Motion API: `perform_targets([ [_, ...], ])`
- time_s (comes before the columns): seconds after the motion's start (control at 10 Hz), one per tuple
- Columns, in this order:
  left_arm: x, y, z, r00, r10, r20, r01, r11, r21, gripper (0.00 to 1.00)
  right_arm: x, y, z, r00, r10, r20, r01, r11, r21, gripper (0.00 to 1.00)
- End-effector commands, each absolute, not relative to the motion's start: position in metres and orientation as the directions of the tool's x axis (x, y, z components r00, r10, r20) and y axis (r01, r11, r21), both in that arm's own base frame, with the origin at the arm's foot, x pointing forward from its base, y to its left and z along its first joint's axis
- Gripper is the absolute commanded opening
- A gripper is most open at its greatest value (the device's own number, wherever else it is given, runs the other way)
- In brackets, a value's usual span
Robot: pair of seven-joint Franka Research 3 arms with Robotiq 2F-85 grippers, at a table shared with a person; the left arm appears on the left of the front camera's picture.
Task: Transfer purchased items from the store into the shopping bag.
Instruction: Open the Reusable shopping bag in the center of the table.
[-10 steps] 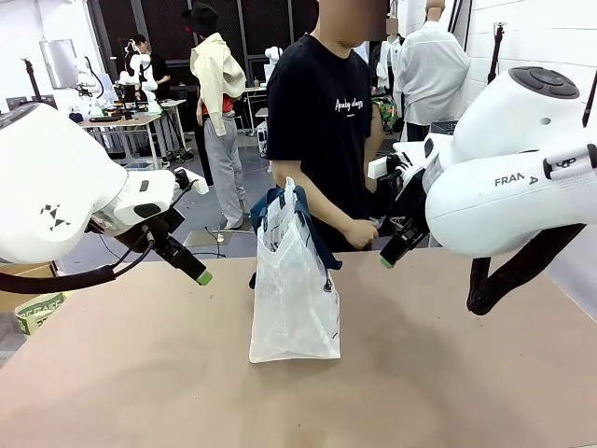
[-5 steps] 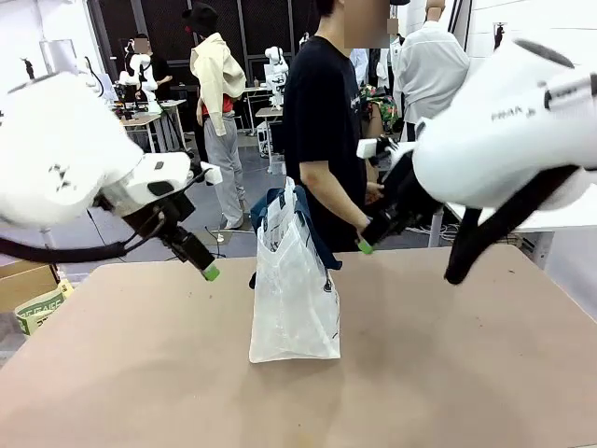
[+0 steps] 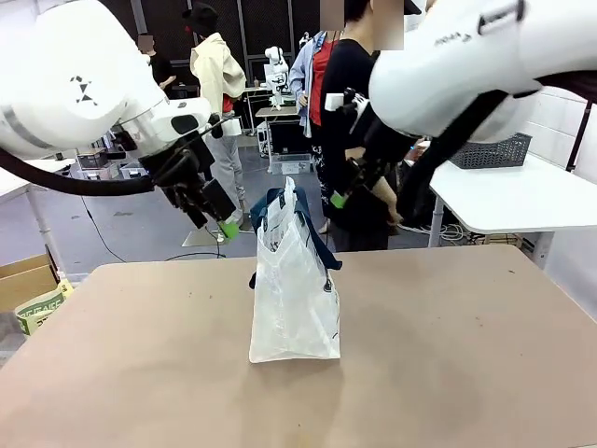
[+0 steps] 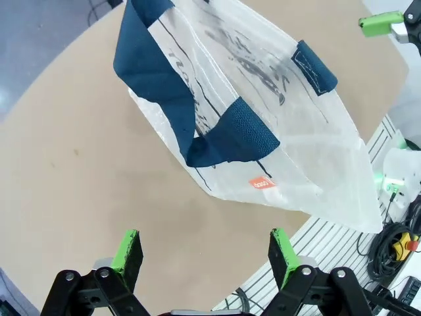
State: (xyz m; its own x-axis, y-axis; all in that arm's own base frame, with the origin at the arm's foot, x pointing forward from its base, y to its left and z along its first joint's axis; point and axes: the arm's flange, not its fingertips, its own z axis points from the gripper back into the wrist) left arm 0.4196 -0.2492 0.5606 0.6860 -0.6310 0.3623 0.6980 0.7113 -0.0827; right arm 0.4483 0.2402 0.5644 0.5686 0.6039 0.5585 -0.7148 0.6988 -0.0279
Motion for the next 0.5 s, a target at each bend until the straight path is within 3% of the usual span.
perform_targets([
  [0.0, 0.409, -0.244, 0.548, 0.679, -0.645, 0.352, 0.71, 0.698, -0.089, 1.0, 0.433, 0.228, 0.551, 0.583, 0.603, 0.544, -0.713, 0.701, -0.013, 1.0],
  [0.1, 0.42, -0.249, 0.561, 0.686, -0.631, 0.362, 0.698, 0.711, -0.083, 1.0, 0.433, 0.228, 0.551, 0.583, 0.603, 0.544, -0.713, 0.701, -0.013, 1.0],
  [0.2, 0.429, -0.257, 0.552, 0.786, -0.565, 0.25, 0.612, 0.768, -0.187, 1.0, 0.445, 0.238, 0.561, 0.573, 0.607, 0.552, -0.713, 0.701, -0.031, 1.0],
  [0.4, 0.445, -0.266, 0.57, 0.867, -0.436, 0.243, 0.495, 0.814, -0.303, 1.0, 0.47, 0.258, 0.58, 0.661, 0.539, 0.522, -0.647, 0.762, 0.033, 1.0],
])
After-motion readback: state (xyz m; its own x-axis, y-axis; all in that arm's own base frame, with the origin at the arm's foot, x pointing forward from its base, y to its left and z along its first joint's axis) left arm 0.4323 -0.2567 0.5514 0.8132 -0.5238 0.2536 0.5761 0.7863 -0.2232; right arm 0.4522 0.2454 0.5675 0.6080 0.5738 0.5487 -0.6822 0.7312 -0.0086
